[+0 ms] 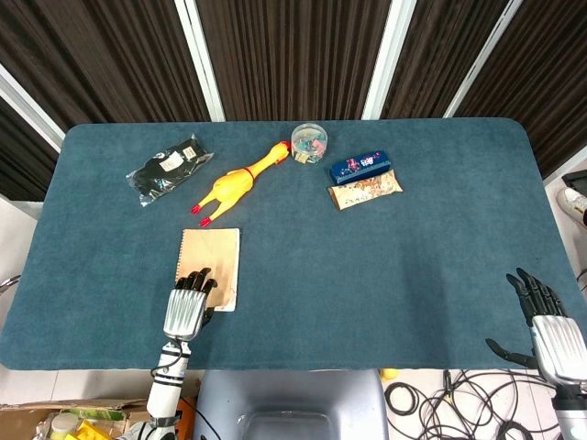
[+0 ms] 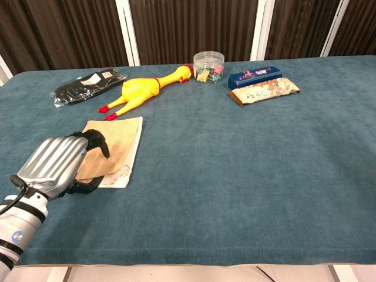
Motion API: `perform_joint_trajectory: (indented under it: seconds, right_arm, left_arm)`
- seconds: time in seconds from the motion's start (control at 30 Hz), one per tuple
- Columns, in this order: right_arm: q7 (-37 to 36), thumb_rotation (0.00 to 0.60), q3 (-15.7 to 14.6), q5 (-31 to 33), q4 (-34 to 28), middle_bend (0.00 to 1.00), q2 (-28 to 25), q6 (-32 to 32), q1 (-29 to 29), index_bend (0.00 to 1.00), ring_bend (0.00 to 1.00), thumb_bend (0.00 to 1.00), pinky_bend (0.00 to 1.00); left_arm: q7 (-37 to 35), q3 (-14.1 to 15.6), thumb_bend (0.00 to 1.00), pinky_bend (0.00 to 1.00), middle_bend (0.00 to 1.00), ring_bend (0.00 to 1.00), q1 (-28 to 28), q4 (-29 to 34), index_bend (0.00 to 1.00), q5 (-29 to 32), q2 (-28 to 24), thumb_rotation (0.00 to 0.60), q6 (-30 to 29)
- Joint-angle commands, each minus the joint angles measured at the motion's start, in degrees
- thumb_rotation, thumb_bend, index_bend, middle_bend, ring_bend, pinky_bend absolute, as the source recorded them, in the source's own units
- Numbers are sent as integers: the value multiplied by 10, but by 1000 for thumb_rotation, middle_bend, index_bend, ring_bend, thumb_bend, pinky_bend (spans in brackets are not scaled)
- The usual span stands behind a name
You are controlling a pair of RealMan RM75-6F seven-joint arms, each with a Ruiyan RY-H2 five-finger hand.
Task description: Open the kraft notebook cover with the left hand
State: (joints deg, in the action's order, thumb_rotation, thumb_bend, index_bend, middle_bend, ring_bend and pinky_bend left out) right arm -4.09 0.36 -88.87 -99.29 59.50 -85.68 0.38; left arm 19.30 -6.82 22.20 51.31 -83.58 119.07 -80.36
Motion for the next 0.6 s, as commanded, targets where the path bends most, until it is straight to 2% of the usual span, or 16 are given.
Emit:
perform_joint_trajectory:
  seconds: [0.03, 0.17, 0.3, 0.47, 0.6]
  right_arm:
    - [0, 600, -1, -1, 0, 0, 0, 1, 0, 0, 0, 68, 105]
    - [0, 600, -1, -1, 0, 0, -1, 3, 1, 0, 0, 68, 105]
    - [-1, 600, -1, 0, 0, 0, -1, 5, 3, 0, 0, 68, 105]
    - [-1, 600, -1, 0, -1, 0, -2, 7, 4, 0, 0, 68, 105]
    - [-2, 600, -2, -1, -1, 0, -2, 7, 3, 0, 0, 68, 105]
  left_arm:
    - [-8, -4, 408, 399, 259, 272, 1, -13, 559, -2, 6, 600, -6]
    - [-8, -9, 484, 400, 266, 273, 2, -29, 641, 0, 12, 600, -12]
    - [-8, -16, 532, 400, 274, 275, 1, -27, 676, 2, 12, 600, -24]
    - [-23, -31, 544, 400, 275, 274, -9, 28, 683, 16, -5, 600, -32]
    - [-41, -54, 547, 400, 274, 274, -25, 124, 683, 64, -37, 600, -6]
